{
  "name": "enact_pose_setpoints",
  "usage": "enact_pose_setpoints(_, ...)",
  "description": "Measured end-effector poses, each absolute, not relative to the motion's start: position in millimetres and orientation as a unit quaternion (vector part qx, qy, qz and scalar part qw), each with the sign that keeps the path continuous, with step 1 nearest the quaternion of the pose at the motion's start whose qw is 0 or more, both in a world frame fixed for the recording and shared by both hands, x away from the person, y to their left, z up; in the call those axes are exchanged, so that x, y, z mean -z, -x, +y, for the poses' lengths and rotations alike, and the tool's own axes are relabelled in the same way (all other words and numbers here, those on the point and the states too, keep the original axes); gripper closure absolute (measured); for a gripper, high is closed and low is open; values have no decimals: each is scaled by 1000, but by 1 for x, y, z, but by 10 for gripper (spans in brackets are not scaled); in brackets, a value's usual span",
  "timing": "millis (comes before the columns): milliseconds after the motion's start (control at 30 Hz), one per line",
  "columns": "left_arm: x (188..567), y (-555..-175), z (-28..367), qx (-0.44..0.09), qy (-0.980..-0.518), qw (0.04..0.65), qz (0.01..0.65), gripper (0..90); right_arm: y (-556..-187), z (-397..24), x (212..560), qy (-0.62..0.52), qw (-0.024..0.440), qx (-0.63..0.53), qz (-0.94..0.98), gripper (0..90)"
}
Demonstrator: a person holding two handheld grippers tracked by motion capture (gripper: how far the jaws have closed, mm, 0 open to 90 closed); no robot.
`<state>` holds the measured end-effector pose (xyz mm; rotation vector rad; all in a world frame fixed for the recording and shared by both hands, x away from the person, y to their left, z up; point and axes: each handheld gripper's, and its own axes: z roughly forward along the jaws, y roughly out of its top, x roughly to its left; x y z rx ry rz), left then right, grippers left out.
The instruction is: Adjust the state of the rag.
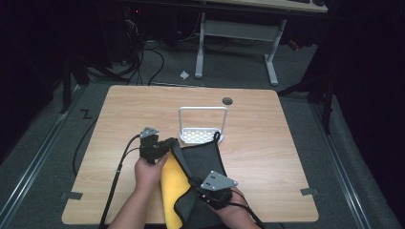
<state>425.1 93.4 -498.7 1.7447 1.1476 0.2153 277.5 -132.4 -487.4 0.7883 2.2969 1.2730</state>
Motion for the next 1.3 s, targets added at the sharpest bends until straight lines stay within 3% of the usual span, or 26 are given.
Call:
enact_pose_setpoints(433,496,-435,50,-74,-731,501,457,838,-280,-183,492,-315,207,-441,815,806)
enact_pose_setpoints(967,497,-435,22,-67,-742,503,439,805,-269,-208,501,-333,216,-419,817,782)
enact_pose_setpoints(1067,498,-437,17,-64,-742,502,440,796,-270,-212,501,-342,215,-420,813,737)
enact_pose_setpoints(1167,500,-437,13,-66,-742,503,439,669,-270,-217,498,-349,221,-427,804,644)
enact_pose_setpoints(1300,497,-433,10,-66,-740,517,426,534,-269,-218,495,-349,237,-431,797,626)
